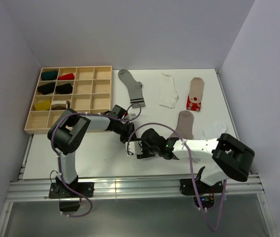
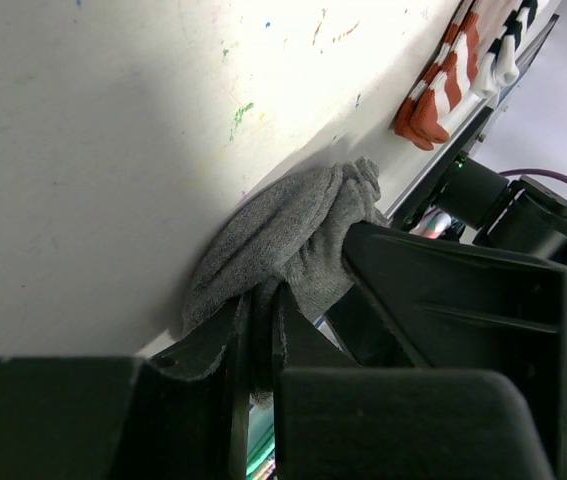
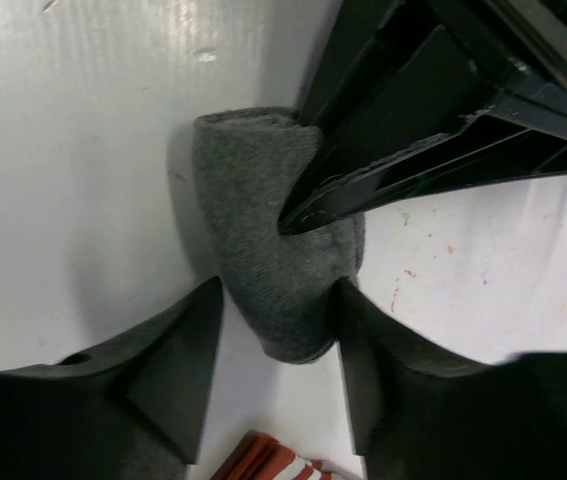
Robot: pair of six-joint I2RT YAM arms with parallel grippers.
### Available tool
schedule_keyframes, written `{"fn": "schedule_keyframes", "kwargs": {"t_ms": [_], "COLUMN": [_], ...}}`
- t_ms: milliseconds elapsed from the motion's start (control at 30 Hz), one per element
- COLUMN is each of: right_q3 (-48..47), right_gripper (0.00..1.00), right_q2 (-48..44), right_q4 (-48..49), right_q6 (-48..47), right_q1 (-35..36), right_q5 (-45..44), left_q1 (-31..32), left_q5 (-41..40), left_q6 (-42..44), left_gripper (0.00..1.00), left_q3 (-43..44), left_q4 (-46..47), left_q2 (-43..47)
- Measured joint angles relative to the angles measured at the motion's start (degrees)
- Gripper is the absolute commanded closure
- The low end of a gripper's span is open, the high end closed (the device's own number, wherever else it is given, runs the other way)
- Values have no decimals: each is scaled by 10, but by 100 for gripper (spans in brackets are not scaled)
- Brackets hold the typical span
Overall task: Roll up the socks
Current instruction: Roll the sock at the center of the board.
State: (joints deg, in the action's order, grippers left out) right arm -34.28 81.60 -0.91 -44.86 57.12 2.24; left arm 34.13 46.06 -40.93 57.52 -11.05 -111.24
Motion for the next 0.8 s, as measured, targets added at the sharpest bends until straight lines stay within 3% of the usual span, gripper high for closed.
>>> {"fn": "schedule_keyframes", "kwargs": {"t_ms": [67,200,300,600,800], "right_q3": [-7,-26,-42,-117,-154], "right_gripper": [51,67,71,73,73], "right_q2": [8,23,28,61,82], "right_q4": [1,-18,-43,-148,-203], "right_q6": [0,4,7,16,17], "right_q1": [0,0,-5,-59,-90], "right_q5": [-5,-9,-3,81,132], "left_q1": [-1,-3,-6,-12,-12], "left_q5": [2,4,4,-27,-105], "left_q6": [0,0,1,-22,-51], "left_gripper": [97,90,85,62,58], "left_q3": [0,0,0,-31,-87], "left_q4": [-1,-1,-2,43,120], "left_q2": [0,0,0,31,97]}}
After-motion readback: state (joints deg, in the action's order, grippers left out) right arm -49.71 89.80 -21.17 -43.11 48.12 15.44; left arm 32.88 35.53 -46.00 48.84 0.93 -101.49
